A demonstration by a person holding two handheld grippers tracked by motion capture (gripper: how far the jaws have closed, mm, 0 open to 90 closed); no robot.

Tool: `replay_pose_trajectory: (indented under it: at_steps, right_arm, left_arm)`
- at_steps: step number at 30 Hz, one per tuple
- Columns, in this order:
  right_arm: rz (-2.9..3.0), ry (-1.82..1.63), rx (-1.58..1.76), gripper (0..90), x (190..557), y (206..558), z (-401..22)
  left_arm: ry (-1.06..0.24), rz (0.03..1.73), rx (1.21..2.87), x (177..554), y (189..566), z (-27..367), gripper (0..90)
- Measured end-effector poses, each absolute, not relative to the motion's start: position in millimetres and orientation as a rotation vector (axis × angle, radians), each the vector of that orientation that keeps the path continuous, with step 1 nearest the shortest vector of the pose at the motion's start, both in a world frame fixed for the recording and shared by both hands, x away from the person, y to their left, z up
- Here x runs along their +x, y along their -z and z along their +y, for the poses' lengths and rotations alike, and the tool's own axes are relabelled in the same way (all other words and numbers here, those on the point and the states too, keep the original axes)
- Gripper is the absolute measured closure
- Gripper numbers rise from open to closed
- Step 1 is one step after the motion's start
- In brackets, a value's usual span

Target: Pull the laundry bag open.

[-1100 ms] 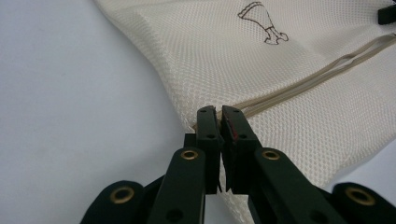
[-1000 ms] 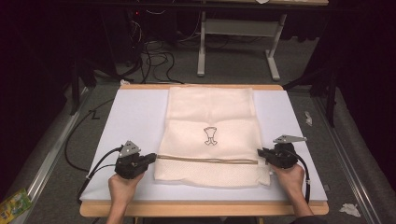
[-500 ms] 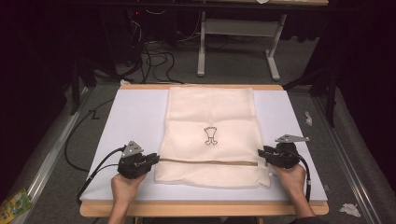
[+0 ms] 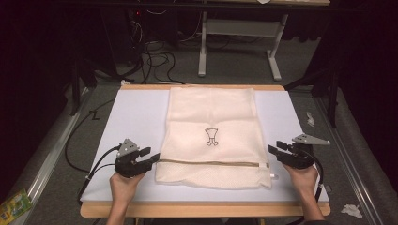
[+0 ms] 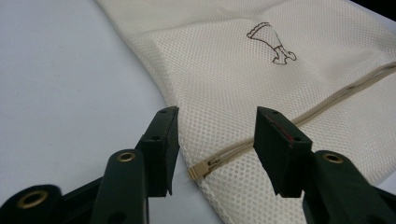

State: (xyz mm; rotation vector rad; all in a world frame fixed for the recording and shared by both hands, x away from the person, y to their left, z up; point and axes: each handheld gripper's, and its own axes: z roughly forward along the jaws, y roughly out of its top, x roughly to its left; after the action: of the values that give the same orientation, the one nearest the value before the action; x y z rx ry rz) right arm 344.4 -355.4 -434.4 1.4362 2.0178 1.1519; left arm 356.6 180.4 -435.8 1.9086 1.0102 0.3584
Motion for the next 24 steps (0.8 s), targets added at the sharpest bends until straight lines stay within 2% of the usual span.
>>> replay_pose_trajectory:
  at_steps: [24]
  right_arm:
    - [1.883,-1.201,1.483,52.8,330.7,432.1,-390.6]
  left_arm:
    - [-0.425,1.073,1.819,358.1,430.8,206.0,47.0]
